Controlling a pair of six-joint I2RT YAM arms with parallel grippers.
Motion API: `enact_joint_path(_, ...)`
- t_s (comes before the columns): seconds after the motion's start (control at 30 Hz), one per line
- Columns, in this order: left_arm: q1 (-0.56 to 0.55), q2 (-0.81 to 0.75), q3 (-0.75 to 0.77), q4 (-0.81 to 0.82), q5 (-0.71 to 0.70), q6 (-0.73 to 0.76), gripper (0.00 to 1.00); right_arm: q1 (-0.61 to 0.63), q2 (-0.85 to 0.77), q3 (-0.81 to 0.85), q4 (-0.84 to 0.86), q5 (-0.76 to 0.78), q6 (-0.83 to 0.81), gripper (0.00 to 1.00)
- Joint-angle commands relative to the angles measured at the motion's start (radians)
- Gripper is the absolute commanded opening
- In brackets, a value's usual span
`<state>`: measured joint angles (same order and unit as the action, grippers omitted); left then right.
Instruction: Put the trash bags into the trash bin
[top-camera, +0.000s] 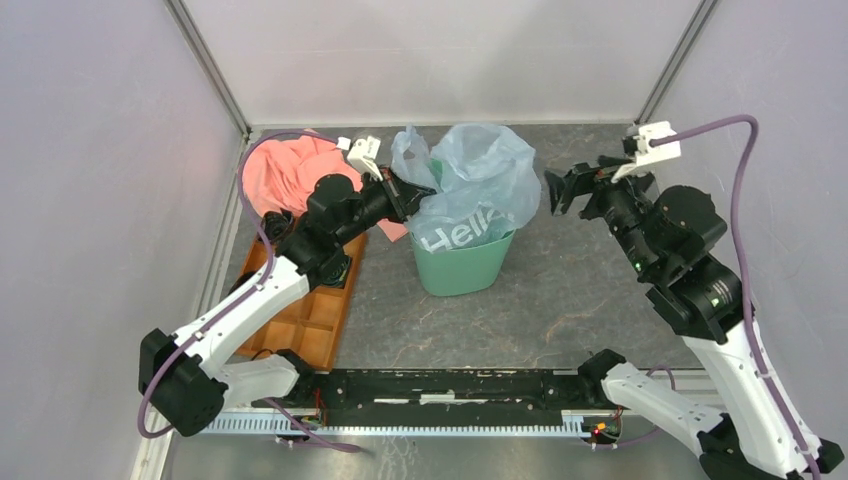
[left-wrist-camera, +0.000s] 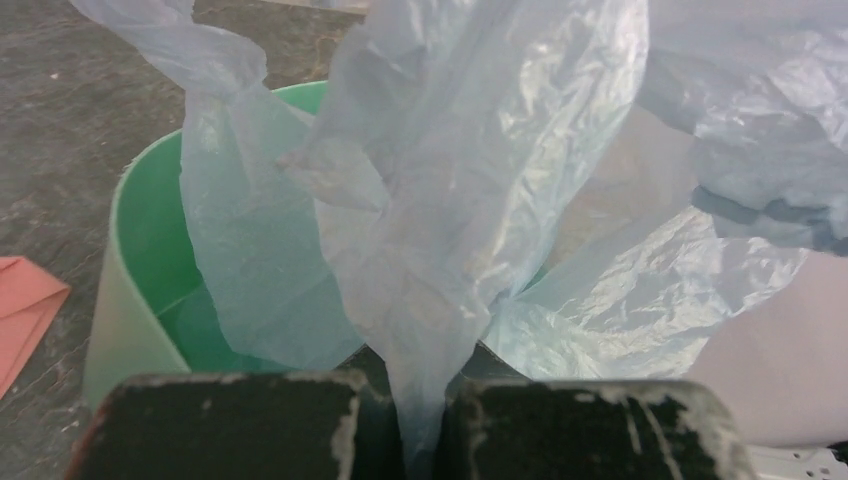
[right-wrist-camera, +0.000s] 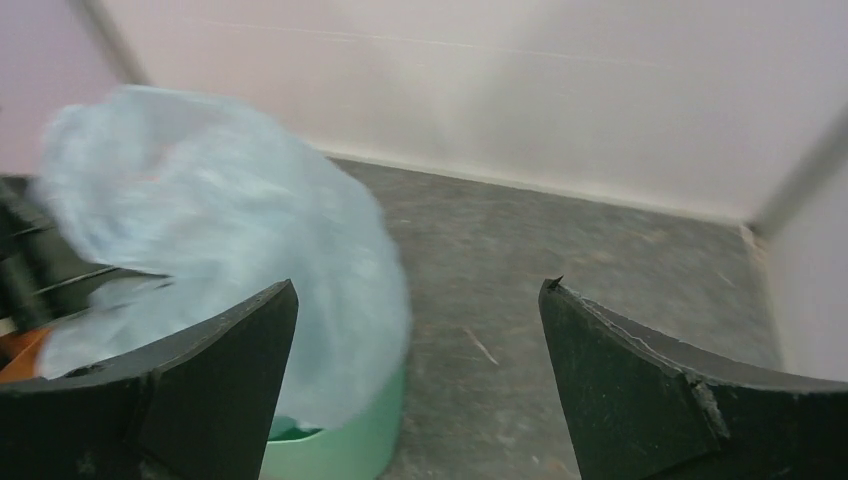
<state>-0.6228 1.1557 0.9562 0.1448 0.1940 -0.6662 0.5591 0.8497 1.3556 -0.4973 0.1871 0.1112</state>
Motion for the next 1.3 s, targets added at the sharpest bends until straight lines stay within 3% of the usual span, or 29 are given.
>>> enact_joint_path(0.0,0.006,-0.032,0.022,-0.063,-0.094,0.063,0.02,0.000,-0.051,-0.050,-0.033,0.385,0.054,0.98)
enact_joint_path(0.13,0.006,-0.034,0.020,-0.089,-0.106,0.063,0.02,0.000,-0.103,-0.176,0.081,0.431,0.043,0.98)
enact_joint_path(0.23,0.006,-0.032,0.011,-0.066,-0.071,0.045,0.02,0.001,-0.026,-0.201,0.113,0.378,-0.013,0.92)
enact_joint_path(0.33,0.006,-0.023,0.009,-0.039,-0.025,0.028,0.02,-0.001,0.103,-0.129,0.131,0.119,-0.069,0.76)
enact_joint_path(0.4,0.006,-0.019,0.009,-0.029,-0.004,0.024,0.02,0.000,0.157,-0.116,0.205,-0.111,-0.100,0.73)
enact_joint_path(0.47,0.005,-0.019,0.007,-0.026,0.005,0.020,0.02,0.001,0.212,-0.102,0.257,-0.247,-0.096,0.72)
enact_joint_path(0.57,0.006,-0.022,0.012,-0.031,0.020,0.017,0.02,0.001,0.324,-0.028,0.220,-0.417,-0.042,0.58)
enact_joint_path(0.7,0.006,-0.018,0.029,-0.046,0.023,0.017,0.02,0.023,0.404,-0.094,0.246,-0.631,0.053,0.43)
enact_joint_path(0.83,0.006,0.013,0.050,-0.034,0.030,0.011,0.03,0.118,0.411,-0.183,0.275,-0.548,0.055,0.44)
enact_joint_path(1.03,0.006,0.119,0.089,-0.039,0.068,-0.039,0.02,0.148,0.534,-0.090,0.105,-0.233,0.026,0.44)
enact_joint_path(1.13,0.006,0.116,0.084,-0.036,0.032,-0.030,0.02,0.150,0.612,-0.083,0.074,-0.159,0.028,0.43)
enact_joint_path(1.27,0.006,0.103,0.119,-0.103,0.011,0.007,0.16,0.170,0.695,-0.083,0.076,-0.134,0.051,0.42)
